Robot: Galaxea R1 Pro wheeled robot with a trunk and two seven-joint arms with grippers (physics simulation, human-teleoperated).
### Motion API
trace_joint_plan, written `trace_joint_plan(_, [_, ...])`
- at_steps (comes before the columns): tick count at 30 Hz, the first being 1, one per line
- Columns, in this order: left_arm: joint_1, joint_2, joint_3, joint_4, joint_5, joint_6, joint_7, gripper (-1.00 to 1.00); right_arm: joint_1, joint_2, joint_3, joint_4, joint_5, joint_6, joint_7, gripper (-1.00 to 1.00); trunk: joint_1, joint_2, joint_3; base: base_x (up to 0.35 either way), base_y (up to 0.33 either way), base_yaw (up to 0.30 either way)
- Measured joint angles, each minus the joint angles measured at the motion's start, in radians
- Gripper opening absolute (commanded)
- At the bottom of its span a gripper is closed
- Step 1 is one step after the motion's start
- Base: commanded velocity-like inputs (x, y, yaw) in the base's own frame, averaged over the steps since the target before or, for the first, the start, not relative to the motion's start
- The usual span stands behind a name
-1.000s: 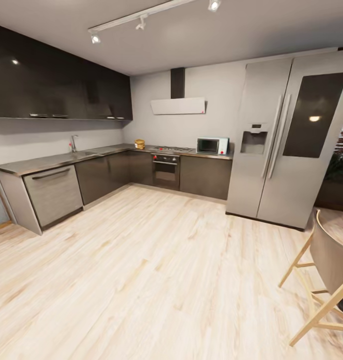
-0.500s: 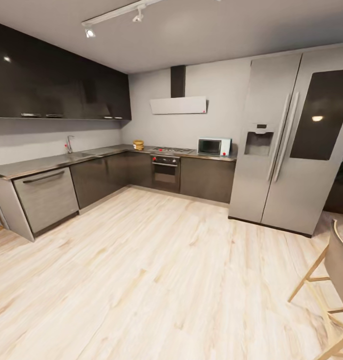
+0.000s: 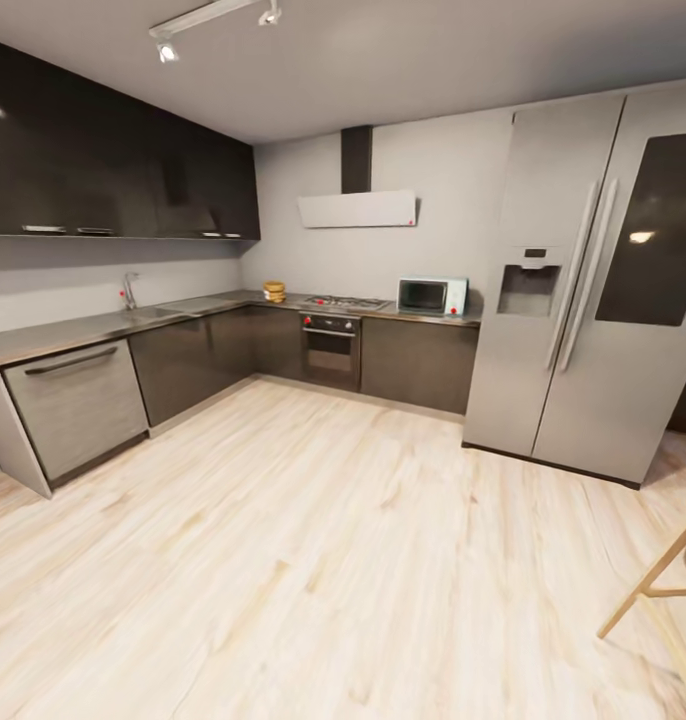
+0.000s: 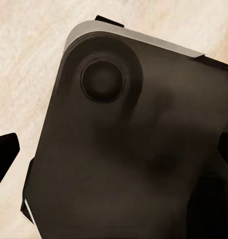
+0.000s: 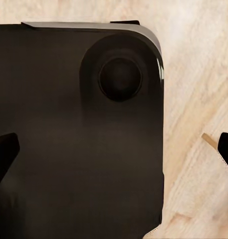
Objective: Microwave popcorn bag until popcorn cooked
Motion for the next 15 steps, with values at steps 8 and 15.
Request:
trace_joint_plan(8, [0.0, 0.0, -0.002, 0.0, 0.0, 0.009, -0.001, 1.0, 0.0, 0.0, 0.0, 0.0, 0.0, 0.0, 0.0, 1.0, 0.0, 0.0, 0.0, 0.326, 0.0, 0.0])
trace_joint_plan(15, [0.0, 0.0, -0.002, 0.0, 0.0, 0.009, -0.001, 1.0, 0.0, 0.0, 0.0, 0.0, 0.0, -0.001, 0.0, 1.0, 0.0, 0.0, 0.0, 0.328, 0.0, 0.0])
